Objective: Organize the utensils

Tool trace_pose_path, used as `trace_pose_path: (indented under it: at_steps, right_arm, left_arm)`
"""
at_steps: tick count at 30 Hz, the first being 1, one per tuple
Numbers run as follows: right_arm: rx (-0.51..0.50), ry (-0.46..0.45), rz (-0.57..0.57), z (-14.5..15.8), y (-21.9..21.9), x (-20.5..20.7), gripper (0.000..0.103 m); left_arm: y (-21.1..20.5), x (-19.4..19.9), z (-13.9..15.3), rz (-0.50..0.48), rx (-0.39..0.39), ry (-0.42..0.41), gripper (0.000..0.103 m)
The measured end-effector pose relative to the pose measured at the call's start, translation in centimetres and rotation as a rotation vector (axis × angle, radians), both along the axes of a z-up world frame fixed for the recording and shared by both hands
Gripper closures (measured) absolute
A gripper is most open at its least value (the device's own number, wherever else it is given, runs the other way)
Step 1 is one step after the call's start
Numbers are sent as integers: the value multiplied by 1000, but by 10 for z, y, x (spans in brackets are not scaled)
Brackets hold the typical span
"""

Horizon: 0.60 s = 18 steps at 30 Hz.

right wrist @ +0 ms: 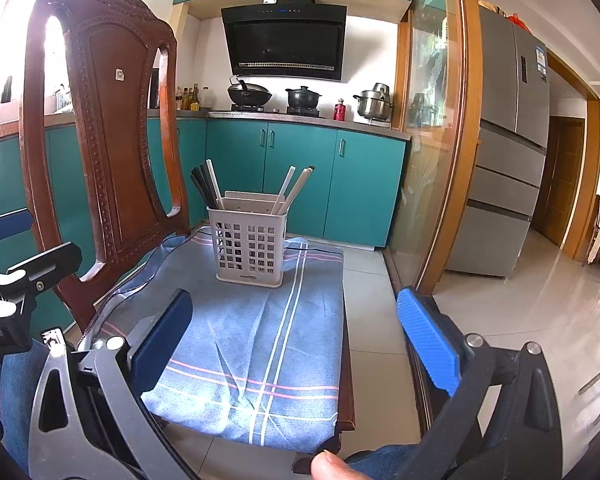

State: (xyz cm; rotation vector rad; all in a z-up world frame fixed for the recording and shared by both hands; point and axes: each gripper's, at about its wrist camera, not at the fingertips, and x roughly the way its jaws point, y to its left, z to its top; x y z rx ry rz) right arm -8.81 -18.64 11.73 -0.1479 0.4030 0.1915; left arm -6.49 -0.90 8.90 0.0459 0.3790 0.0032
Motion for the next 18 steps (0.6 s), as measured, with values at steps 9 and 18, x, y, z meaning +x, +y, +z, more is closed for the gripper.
trace_pose_path:
  at_steps: [9,18]
  right_arm:
    - [-2,4,1,0,3,0,3]
    - [-8,9,5,-3,5,-1,3]
  left_arm:
    - [-3,0,-1,-8,7,5,3]
    - [-5,-1,-1,-7,12,5,3]
